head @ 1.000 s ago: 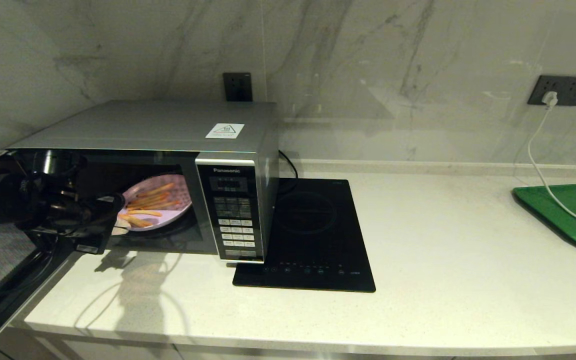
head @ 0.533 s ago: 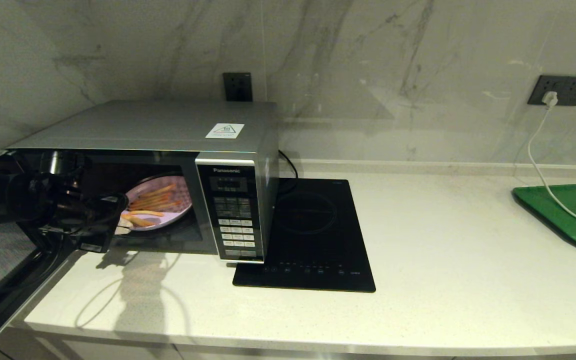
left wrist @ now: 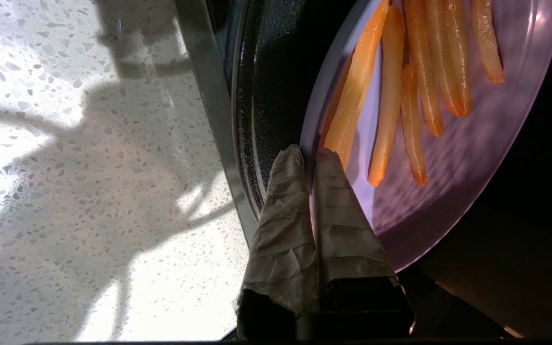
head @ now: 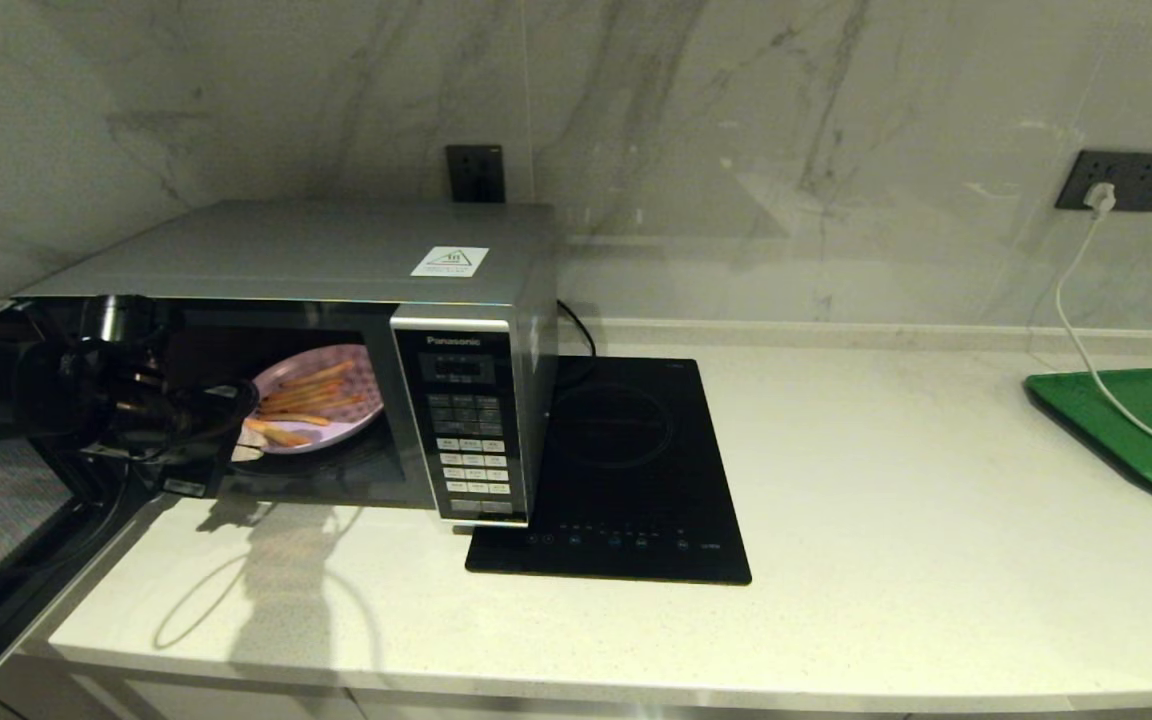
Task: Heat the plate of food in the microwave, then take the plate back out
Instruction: Put the plate in the microwave oven
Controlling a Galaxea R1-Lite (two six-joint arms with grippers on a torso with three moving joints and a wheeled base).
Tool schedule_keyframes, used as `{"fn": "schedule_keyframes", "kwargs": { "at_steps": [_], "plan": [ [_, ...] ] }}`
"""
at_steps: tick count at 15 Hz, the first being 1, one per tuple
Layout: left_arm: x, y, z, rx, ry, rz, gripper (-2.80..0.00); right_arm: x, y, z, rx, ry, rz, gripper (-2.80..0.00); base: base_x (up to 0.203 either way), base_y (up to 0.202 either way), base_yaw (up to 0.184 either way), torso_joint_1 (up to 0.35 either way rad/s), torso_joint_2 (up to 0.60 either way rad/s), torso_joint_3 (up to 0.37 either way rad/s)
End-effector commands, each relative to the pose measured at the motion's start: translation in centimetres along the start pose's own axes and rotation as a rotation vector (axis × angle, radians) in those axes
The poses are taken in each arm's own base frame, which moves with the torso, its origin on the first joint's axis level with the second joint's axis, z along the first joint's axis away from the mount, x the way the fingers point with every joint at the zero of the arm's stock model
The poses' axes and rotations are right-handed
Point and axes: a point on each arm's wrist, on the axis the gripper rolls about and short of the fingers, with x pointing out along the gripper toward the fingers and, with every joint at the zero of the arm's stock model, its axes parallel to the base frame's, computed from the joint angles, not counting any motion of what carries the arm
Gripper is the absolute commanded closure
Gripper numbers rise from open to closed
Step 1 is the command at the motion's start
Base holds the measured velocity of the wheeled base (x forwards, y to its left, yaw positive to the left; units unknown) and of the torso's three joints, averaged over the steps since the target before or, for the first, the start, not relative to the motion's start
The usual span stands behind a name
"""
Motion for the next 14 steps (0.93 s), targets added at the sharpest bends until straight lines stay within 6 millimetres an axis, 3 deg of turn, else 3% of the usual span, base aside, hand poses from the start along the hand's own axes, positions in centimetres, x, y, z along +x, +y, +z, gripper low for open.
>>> {"fn": "schedule_keyframes", "kwargs": {
  "at_steps": [1,13,14],
  "plan": [
    [-0.4,-0.2,0.0,-0.006,-0.003,-0.011,0.00,0.0,0.0,0.0,0.001,0.002,0.000,0.00,0.000,0.000,0.000,0.000,0.00,0.000],
    [1.2,0.6,-0.1,0.002,0.011,0.031,0.00,0.0,0.0,0.0,0.001,0.002,0.000,0.00,0.000,0.000,0.000,0.000,0.00,0.000],
    [1.2,0.6,0.0,0.002,0.012,0.031,-2.80,0.0,0.0,0.0,0.001,0.001,0.000,0.00,0.000,0.000,0.000,0.000,0.00,0.000]
  ]
}}
